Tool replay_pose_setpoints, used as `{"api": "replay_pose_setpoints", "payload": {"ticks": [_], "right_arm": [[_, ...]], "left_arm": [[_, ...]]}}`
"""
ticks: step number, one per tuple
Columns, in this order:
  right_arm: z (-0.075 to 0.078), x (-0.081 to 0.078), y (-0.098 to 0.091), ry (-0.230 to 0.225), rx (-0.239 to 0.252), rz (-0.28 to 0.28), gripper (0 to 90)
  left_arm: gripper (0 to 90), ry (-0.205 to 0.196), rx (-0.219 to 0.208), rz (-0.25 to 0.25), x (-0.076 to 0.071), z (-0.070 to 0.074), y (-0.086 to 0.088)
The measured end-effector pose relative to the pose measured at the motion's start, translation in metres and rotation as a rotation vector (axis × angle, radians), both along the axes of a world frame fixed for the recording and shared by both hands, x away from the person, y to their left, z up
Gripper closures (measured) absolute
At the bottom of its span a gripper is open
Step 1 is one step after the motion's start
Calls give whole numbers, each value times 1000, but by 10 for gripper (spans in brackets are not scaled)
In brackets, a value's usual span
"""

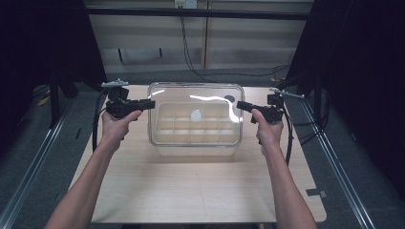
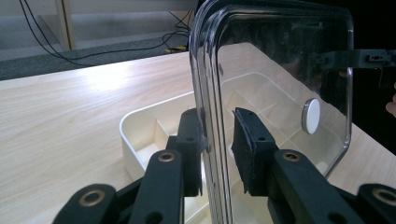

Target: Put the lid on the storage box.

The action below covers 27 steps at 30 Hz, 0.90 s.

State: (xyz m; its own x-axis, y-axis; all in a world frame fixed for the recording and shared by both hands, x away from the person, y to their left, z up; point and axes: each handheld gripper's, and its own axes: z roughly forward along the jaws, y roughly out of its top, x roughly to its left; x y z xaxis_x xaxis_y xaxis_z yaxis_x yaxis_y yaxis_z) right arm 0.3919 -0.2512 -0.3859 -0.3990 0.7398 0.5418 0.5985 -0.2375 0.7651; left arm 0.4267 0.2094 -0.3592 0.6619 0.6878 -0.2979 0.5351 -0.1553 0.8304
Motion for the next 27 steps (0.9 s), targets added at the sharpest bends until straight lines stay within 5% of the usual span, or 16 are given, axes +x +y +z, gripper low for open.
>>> {"api": "replay_pose_setpoints", "payload": {"ticks": [12,27], "right_arm": [[-3,13,3,26,-28,8,722],[-17,26,1,68,-28,-9,702]], "left_arm": [[714,31,32,9,12,-6,1],[710,88,-14,31,27,-20,-1]]}}
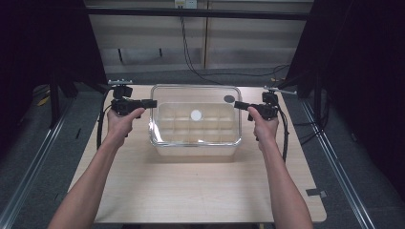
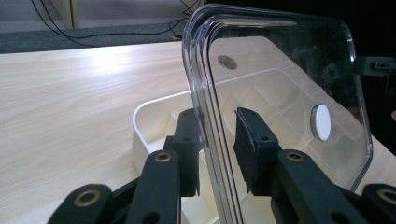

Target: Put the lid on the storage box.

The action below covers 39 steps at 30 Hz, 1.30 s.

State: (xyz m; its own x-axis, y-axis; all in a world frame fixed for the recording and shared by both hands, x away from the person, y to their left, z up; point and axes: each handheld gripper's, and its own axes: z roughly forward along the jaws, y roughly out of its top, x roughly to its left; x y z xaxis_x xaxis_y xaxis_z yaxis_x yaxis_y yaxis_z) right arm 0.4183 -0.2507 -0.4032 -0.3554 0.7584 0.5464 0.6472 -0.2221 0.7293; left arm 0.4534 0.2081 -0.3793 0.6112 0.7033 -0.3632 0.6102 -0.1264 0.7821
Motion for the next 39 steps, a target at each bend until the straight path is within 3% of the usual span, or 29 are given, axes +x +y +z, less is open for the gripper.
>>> {"api": "replay_pose_setpoints", "payload": {"ticks": [8,12,39], "right_arm": [[-5,5,4,18,-18,-16,676],[-7,8,7,36,-45,-29,662],[-33,25,16,144,-105,-89,587]], "left_arm": [[702,8,29,7,2,-2,-2],[696,26,43,28,7,-11,-3],[646,144,20,21,29,-44,-6]]}}
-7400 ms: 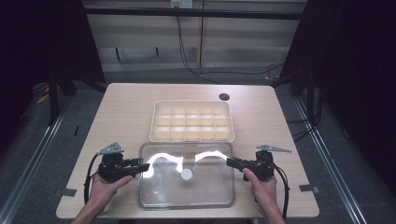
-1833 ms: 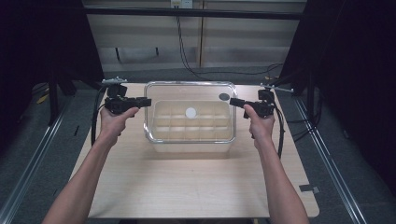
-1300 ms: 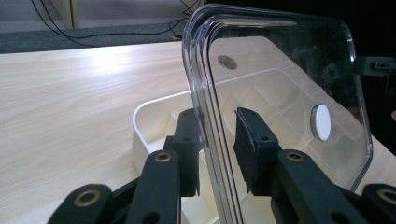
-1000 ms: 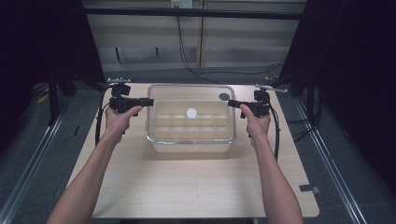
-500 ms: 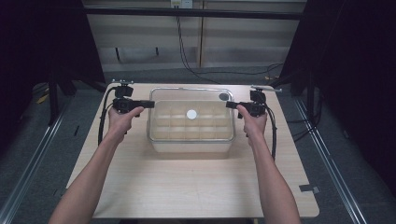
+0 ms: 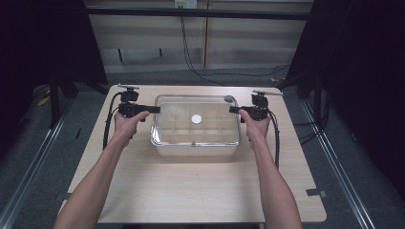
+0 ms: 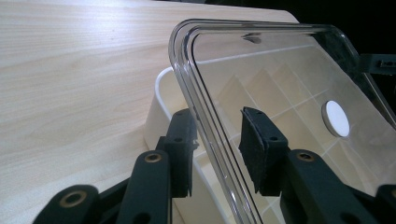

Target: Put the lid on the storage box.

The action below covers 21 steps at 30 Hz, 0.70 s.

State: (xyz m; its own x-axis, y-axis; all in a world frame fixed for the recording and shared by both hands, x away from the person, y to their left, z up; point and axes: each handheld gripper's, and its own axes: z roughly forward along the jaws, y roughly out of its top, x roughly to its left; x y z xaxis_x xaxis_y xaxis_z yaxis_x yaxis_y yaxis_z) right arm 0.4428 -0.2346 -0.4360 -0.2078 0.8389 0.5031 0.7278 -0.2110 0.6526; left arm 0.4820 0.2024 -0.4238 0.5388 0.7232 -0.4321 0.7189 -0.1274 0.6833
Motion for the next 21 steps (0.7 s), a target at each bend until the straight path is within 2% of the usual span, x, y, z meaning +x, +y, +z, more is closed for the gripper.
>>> {"api": "replay_pose_setpoints", "payload": {"ticks": [7,10,11,14,16,17,18,21], "right_arm": [[-7,2,4,23,-40,-16,567],[-11,2,4,31,-44,-22,561],[-12,3,4,30,-48,-20,559],[-12,3,5,29,-59,-24,557],[-12,3,5,29,-56,-26,556],[-12,3,5,27,-58,-26,553],[-12,3,5,23,-65,-25,546],[-12,4,7,9,-85,-19,534]], "left_arm": [[625,44,-11,7,3,-11,-1],[597,49,33,-4,3,-14,-4],[580,56,28,-5,3,-16,-5],[578,62,8,6,3,-19,-5],[576,68,3,15,4,-19,-6],[570,71,14,2,4,-20,-6],[561,71,1,10,4,-21,-7],[541,52,29,9,2,-20,-9]]}}
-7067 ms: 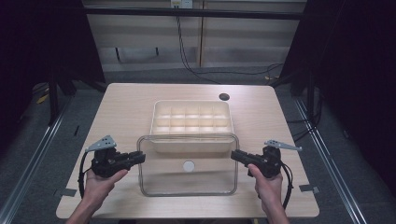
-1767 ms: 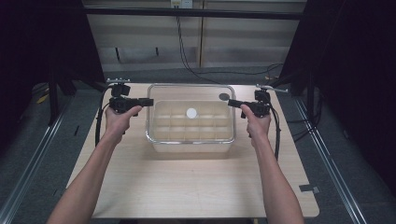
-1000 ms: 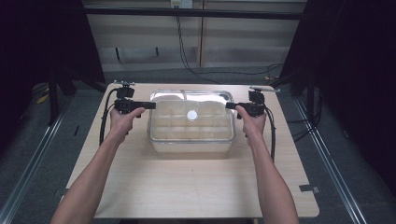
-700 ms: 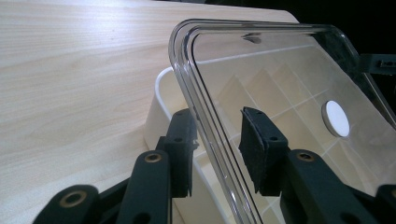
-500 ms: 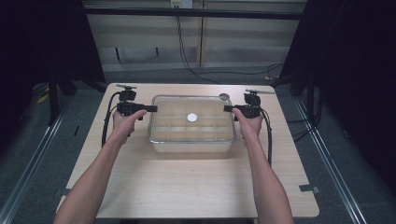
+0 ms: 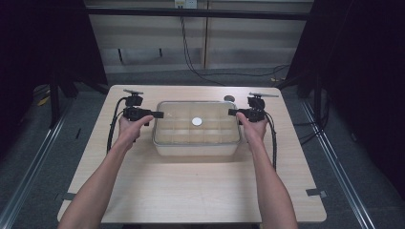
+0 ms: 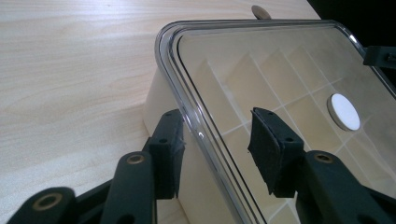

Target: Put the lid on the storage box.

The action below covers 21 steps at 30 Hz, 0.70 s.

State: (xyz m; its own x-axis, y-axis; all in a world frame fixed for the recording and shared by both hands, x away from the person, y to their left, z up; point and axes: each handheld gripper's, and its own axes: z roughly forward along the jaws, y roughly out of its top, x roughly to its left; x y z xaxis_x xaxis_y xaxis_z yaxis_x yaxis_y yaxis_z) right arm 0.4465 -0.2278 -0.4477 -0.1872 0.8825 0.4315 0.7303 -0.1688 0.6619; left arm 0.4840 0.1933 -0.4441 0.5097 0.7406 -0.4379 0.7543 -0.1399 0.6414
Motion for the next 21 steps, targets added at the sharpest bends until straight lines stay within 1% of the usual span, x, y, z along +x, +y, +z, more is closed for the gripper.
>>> {"api": "replay_pose_setpoints", "payload": {"ticks": [1,2,3,4,5,6,7,8,9,10,11,12,13,18,21], "right_arm": [[0,0,0,0,0,2,533],[0,0,-1,3,-2,4,531],[1,-2,0,1,-23,8,499],[1,-2,0,1,-23,8,499],[1,-3,0,-2,-32,15,477],[2,-4,-1,-5,-26,20,436],[2,-5,-2,-12,-14,27,413],[2,-6,-2,-16,-9,26,402],[3,-6,-3,-23,-5,36,381],[4,-7,-4,-27,-3,42,367],[5,-8,-4,-29,-2,40,350],[7,-9,-5,-31,5,43,338],[8,-10,-5,-36,7,48,330],[15,-18,-4,-61,3,58,283],[17,-23,-3,-66,-2,66,271]], "left_arm": [[525,-11,11,-3,-1,0,-2],[506,-21,27,-17,-2,1,-3],[479,-22,32,-24,-3,1,-4],[479,-19,30,-25,-3,1,-3],[465,-25,35,-25,-3,0,-3],[434,-29,46,-15,-5,0,-2],[404,-37,50,-10,-6,0,-2],[376,-48,55,-21,-6,0,0],[354,-44,53,-16,-7,1,1],[343,-52,53,-17,-8,1,3],[329,-57,42,-8,-9,2,5],[321,-53,30,-4,-10,3,7],[308,-56,29,-10,-11,5,8],[277,-85,39,-18,-22,12,9],[273,-107,50,-26,-29,16,10]]}}
